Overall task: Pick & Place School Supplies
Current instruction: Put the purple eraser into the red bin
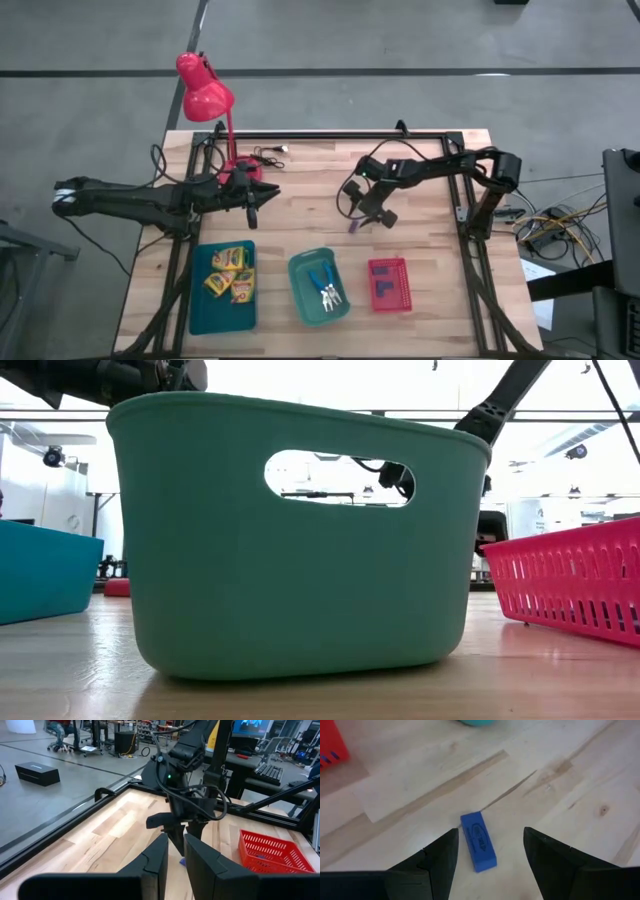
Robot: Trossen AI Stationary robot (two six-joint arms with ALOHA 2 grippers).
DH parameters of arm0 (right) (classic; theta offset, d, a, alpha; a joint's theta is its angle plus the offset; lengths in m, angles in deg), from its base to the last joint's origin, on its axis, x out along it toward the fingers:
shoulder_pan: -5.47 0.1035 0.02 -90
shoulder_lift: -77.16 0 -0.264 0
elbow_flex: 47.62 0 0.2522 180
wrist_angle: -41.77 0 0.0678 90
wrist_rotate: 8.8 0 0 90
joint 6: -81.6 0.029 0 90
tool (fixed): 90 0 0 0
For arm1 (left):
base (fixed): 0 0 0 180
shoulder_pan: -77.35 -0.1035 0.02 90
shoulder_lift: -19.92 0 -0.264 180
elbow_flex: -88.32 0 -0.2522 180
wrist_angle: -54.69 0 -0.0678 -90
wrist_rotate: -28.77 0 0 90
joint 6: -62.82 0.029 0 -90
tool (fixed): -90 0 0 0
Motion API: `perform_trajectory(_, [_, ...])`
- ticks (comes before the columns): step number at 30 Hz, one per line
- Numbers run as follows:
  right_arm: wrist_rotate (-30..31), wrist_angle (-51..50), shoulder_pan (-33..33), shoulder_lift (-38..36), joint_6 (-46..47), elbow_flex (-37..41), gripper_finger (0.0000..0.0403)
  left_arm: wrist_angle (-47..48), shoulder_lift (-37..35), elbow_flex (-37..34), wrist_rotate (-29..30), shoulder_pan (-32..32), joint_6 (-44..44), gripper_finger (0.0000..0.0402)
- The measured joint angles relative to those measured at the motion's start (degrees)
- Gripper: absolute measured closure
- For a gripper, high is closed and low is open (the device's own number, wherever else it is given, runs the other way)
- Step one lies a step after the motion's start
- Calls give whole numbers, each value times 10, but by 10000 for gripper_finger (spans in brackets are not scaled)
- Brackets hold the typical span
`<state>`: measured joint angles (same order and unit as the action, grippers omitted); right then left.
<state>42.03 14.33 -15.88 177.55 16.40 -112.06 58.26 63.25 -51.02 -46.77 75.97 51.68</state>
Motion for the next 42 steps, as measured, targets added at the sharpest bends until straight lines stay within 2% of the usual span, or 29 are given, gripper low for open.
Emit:
perform_trajectory(7, [1,67,0,17,10,28,184,0,0,0,0,0,0,335])
perform_trajectory(28, [18,101,1,22,-6,55,184,0,0,0,0,0,0,335])
perform_trajectory(36, [19,96,7,22,49,56,184,0,0,0,0,0,0,335])
perform_trajectory(42, [44,95,15,22,79,56,184,0,0,0,0,0,0,335])
